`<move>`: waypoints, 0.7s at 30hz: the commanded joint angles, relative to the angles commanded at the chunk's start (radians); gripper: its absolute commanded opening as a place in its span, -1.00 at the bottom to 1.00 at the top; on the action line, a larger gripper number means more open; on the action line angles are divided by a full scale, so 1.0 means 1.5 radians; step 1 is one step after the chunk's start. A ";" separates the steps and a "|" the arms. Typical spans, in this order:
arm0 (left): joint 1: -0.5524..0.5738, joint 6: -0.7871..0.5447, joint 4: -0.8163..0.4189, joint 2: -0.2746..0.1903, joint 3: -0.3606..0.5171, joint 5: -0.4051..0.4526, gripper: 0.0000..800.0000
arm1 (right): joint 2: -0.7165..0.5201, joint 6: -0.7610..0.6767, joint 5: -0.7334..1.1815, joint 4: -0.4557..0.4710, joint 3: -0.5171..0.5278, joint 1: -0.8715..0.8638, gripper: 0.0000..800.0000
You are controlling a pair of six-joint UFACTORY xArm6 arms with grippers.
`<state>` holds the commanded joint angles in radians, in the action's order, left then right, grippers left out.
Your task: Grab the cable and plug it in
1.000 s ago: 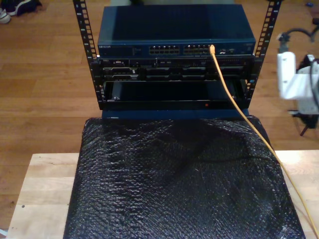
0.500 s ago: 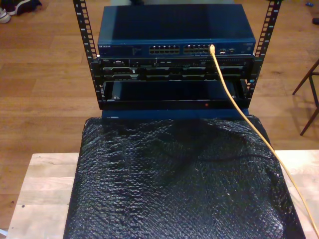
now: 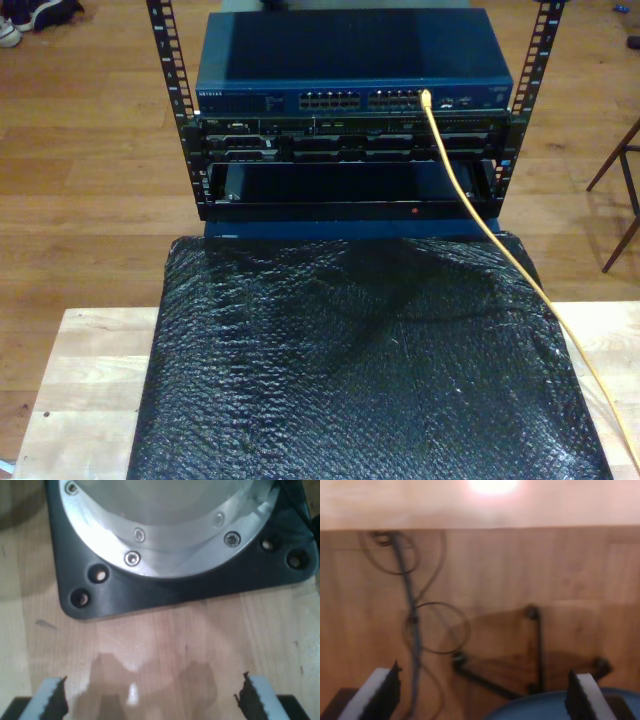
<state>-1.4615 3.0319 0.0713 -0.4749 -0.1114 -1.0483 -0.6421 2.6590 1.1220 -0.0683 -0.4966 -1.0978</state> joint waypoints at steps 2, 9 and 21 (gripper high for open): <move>0.000 0.000 0.000 0.000 0.000 0.000 1.00 | 0.001 0.025 0.016 0.000 0.007 -0.019 1.00; 0.000 0.000 0.000 0.000 0.000 0.000 1.00 | 0.002 0.126 0.050 0.028 0.059 -0.097 1.00; 0.000 0.000 0.000 0.000 0.000 0.000 1.00 | -0.005 0.243 0.031 0.040 0.182 -0.181 1.00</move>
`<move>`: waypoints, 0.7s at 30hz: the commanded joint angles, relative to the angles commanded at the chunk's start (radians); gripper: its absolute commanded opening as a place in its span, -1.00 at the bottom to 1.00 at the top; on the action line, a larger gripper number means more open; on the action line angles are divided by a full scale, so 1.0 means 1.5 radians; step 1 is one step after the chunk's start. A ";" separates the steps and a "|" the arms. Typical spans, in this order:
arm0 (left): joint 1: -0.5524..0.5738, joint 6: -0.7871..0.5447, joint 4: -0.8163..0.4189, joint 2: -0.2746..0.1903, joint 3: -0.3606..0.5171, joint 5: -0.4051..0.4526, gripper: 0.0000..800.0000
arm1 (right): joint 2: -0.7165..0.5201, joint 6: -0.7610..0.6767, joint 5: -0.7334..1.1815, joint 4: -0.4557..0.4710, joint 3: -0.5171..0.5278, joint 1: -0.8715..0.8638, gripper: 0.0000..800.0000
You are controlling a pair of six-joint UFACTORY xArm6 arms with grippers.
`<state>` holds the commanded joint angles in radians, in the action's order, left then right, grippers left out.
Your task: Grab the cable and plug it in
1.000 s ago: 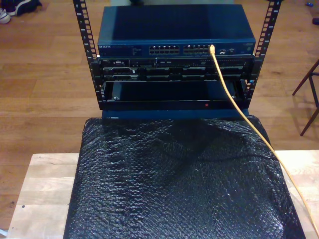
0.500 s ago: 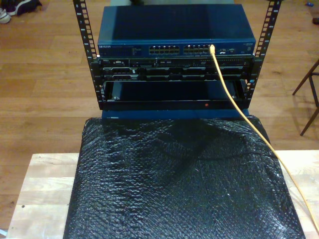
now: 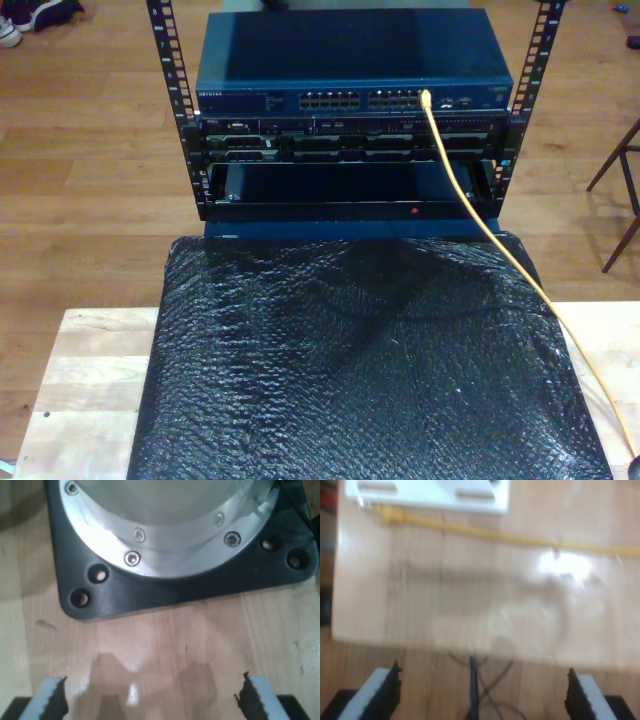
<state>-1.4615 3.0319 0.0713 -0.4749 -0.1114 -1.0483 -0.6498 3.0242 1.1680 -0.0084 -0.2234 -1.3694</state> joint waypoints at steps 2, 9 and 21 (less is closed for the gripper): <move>0.000 0.000 0.000 0.000 0.000 0.000 1.00 | -0.011 0.003 -0.007 0.000 0.017 -0.006 1.00; 0.000 0.000 0.000 0.000 0.000 0.000 1.00 | -0.012 0.004 -0.088 0.001 0.077 -0.016 1.00; 0.000 0.000 0.000 0.000 0.000 0.000 1.00 | -0.011 0.030 -0.200 -0.003 0.149 -0.045 1.00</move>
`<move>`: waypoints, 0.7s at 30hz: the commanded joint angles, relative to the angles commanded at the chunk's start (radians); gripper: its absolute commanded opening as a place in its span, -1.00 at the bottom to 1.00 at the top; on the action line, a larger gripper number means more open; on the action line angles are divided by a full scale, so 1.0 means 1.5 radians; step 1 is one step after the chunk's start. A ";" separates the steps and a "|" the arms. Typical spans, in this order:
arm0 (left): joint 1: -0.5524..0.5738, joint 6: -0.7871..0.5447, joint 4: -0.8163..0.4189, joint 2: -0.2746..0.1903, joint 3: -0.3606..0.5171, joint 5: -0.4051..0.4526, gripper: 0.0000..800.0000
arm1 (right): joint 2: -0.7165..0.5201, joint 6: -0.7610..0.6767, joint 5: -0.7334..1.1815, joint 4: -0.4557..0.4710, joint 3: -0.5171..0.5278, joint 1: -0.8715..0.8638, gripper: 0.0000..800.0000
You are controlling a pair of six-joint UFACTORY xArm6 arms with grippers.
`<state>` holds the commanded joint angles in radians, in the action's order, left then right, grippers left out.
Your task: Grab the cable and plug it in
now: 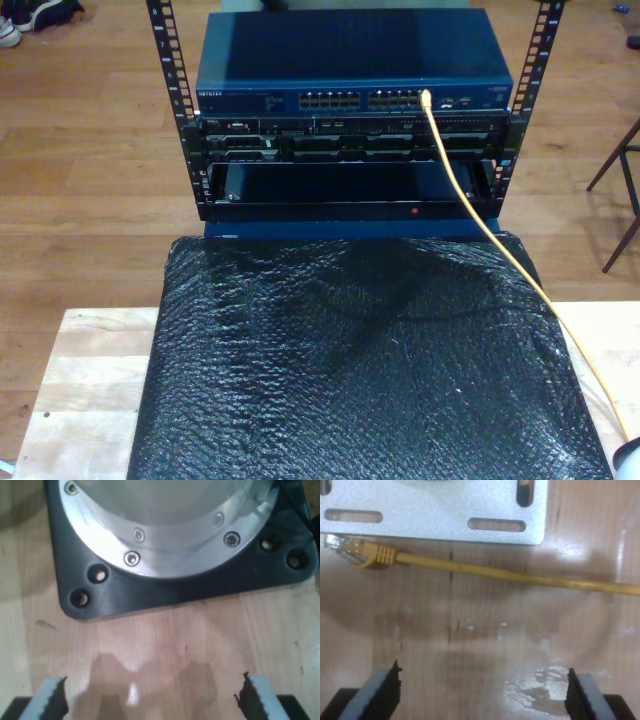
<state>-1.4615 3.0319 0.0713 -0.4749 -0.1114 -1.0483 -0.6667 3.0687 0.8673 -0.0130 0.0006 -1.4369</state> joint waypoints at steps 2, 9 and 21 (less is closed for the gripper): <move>0.000 0.000 0.000 0.000 0.000 0.000 1.00 | -0.002 0.003 -0.008 -0.001 0.001 -0.004 1.00; 0.000 0.000 0.000 0.000 0.000 0.000 1.00 | -0.020 0.003 -0.054 0.000 0.024 -0.005 1.00; 0.000 0.000 0.000 0.000 0.000 0.000 1.00 | -0.020 0.003 -0.054 0.000 0.024 -0.005 1.00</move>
